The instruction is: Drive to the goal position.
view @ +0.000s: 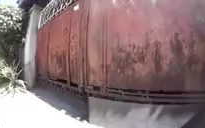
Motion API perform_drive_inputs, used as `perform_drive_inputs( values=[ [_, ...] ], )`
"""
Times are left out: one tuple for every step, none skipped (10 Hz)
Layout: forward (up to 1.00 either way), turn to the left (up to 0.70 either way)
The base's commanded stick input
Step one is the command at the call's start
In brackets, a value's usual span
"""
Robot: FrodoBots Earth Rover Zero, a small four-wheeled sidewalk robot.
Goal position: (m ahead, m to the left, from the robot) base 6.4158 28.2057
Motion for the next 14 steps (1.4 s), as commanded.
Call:
perform_drive_inputs(
  values=[
    [0.00, 0.44],
    [0.00, 0.66],
    [0.00, 0.70],
    [0.00, 0.70],
    [0.00, 0.70],
    [0.00, 0.70],
    [0.00, 0.70],
    [0.00, 0.70],
    [0.00, 0.70],
    [0.00, 0.70],
    [0.00, 0.70],
    [0.00, 0.70],
    [0.00, 0.70],
    [0.00, 0.70]
  ],
)
